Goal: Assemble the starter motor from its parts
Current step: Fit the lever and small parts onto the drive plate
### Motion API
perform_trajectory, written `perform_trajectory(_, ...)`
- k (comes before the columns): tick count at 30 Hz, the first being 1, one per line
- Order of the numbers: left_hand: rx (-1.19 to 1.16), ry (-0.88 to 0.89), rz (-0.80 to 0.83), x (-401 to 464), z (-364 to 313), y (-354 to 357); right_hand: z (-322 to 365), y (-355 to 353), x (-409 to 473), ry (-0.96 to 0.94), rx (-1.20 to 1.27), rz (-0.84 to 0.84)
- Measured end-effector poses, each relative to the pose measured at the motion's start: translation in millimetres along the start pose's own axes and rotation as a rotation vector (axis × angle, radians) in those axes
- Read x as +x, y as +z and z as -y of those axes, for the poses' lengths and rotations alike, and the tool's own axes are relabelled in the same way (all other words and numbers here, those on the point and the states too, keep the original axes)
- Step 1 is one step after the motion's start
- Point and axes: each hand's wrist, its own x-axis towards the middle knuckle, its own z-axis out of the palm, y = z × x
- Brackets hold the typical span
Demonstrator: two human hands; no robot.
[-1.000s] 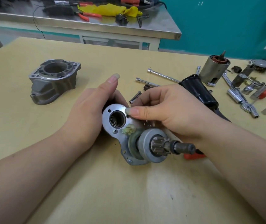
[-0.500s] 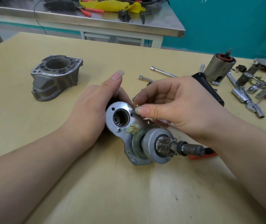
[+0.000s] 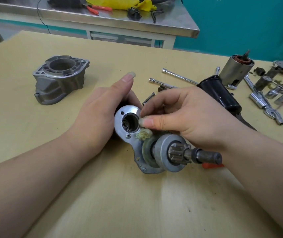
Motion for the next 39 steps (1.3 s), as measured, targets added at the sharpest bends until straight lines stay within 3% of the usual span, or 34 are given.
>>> perform_trajectory(7,0.091,0.152,0.069,-3,-3,-2,6,0,1,0.212,0.237,0.047)
perform_trajectory(16,-0.011,-0.042,0.059,4,3,-4,7,7,-6,0.197,0.183,0.0)
perform_trajectory(26,-0.05,0.004,-0.047,1,3,3,-1,18,-9,0.238,0.306,-0.037)
perform_trajectory(35,-0.138,0.044,-0.085,-2,-2,3,7,18,-16,0.187,0.149,-0.091)
perform_trajectory(39,-0.227,0.035,-0.133,-1,-5,3,11,21,-16,0.232,0.179,-0.037)
